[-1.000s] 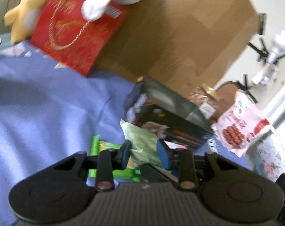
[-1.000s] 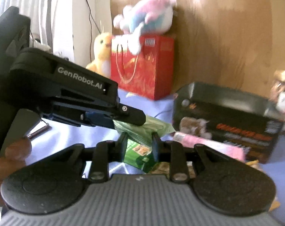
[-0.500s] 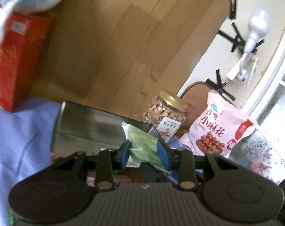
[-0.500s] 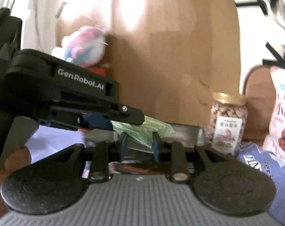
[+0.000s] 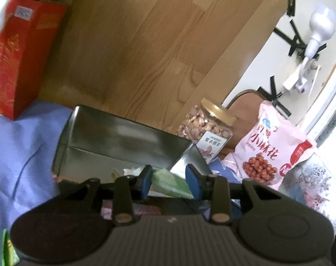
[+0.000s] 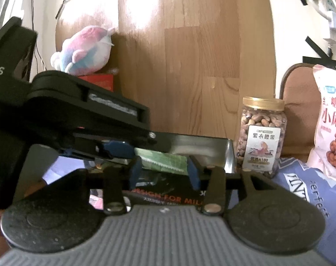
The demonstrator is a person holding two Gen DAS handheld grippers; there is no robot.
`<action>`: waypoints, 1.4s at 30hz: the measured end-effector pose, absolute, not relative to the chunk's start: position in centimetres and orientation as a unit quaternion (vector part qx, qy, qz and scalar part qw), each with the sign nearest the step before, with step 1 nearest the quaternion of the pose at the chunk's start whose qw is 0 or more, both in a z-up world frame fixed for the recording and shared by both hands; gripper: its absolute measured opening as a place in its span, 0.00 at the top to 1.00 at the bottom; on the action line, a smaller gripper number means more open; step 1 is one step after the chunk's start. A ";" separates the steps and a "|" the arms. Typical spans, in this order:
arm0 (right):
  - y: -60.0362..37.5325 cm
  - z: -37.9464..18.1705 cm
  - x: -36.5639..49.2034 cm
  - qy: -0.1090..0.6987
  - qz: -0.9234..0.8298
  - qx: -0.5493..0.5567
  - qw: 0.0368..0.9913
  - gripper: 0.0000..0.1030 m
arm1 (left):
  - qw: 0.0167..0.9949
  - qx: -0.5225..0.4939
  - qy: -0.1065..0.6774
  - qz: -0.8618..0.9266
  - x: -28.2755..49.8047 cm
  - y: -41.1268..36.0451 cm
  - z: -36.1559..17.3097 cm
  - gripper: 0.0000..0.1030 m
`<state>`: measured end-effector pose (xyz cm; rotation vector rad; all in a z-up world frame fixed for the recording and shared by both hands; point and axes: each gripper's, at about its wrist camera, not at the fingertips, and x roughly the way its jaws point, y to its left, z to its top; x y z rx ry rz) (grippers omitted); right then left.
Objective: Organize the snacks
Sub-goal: 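Lower the green packet into the tin box, release, withdraw left tool, then move the left tool to the clear seed bag and grasp it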
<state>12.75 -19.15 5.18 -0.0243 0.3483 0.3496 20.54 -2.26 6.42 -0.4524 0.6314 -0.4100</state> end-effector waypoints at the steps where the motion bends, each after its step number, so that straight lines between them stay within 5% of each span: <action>1: -19.5 5.3 12.4 0.172 0.175 -0.006 0.969 0.53 | 0.906 -0.218 0.302 -0.201 19.8 -1.9 6.9 0.69; 17: -21.9 2.0 -0.8 0.229 0.178 0.059 0.955 0.54 | 0.938 -0.065 0.280 -0.192 1.0 -1.1 3.0 0.67; 23: -21.6 1.0 -2.0 0.250 0.168 0.074 0.951 0.54 | 0.934 -0.041 0.296 -0.194 -0.8 -2.0 1.0 0.65; 29: -20.9 1.0 -2.4 0.257 0.178 0.064 0.948 0.57 | 0.954 -0.052 0.247 -0.165 -1.6 -0.6 1.1 0.44; 35: -19.8 0.9 -1.6 0.269 0.190 0.055 0.943 0.67 | 0.958 -0.062 0.241 -0.145 -1.1 1.2 1.0 0.44; 42: -18.0 1.3 -0.6 0.265 0.203 0.049 0.941 0.68 | 0.953 -0.079 0.249 -0.155 -0.2 3.1 1.0 0.52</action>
